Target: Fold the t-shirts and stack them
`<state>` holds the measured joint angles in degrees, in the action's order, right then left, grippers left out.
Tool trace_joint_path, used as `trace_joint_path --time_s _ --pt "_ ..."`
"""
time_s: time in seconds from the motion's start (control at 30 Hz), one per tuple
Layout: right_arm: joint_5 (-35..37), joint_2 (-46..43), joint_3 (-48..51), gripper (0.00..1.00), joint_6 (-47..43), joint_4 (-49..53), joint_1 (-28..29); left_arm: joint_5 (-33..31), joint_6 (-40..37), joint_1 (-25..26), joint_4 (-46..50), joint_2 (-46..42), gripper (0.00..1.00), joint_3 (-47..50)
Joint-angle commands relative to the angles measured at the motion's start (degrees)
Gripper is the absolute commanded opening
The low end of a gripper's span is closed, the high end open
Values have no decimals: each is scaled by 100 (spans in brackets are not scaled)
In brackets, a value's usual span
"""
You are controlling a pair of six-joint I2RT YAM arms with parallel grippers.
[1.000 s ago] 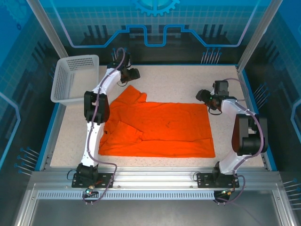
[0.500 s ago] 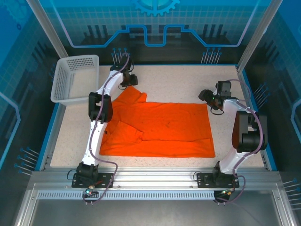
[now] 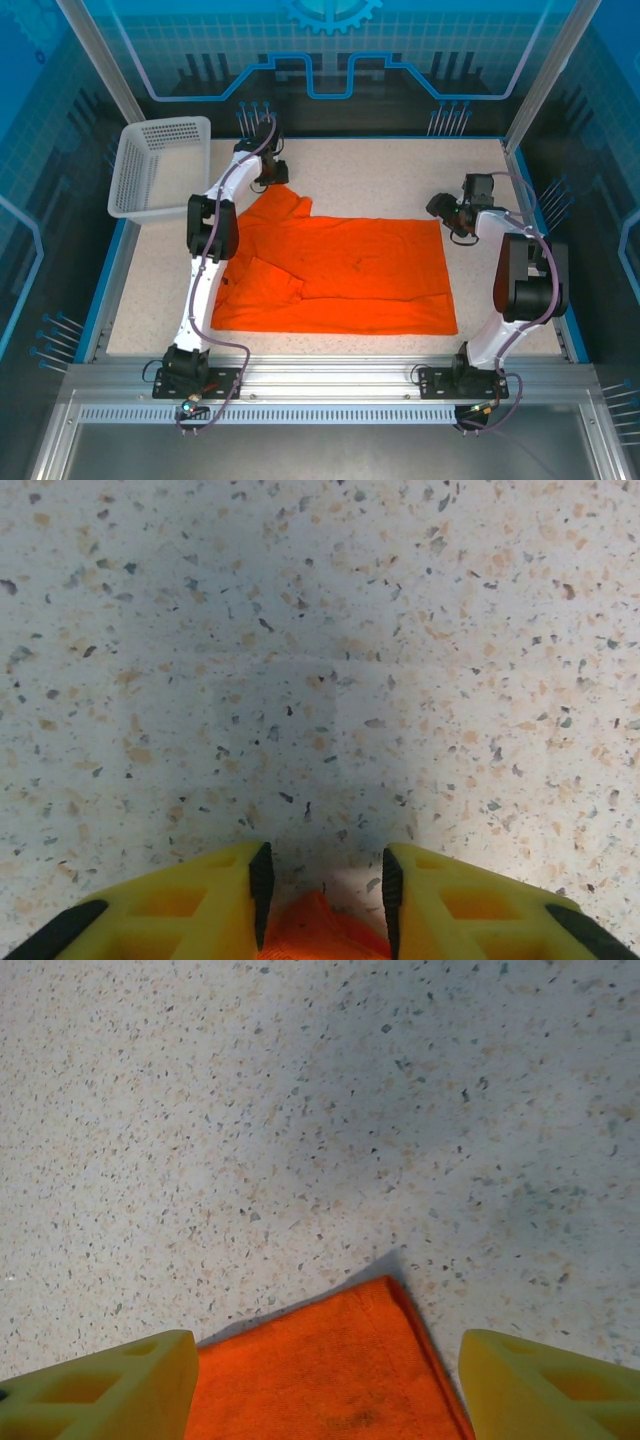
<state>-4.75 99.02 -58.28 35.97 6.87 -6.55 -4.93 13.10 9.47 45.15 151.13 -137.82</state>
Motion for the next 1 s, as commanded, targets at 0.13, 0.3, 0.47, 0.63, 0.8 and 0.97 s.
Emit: trace_joint_path --time_s 0.13,0.3,0.47,0.63,0.8,0.97 --pt "181 46 -39 71 95 180 -119 2 -119 54 250 -145 32 219" --pt "276 119 -118 72 88 359 -154 -27 -181 103 223 -178 24 290" --pt "462 485 -483 70 154 851 -162 -103 -229 151 162 -215 14 372" --pt "431 760 -766 64 96 1086 -163 -108 -220 159 126 -257 9 361" --pt "345 1083 -1157 56 -22 1352 -156 -105 -259 195 73 -312 6 344" --pt "248 1367 -1501 49 -111 1610 -105 -107 -300 228 34 -356 1 335"
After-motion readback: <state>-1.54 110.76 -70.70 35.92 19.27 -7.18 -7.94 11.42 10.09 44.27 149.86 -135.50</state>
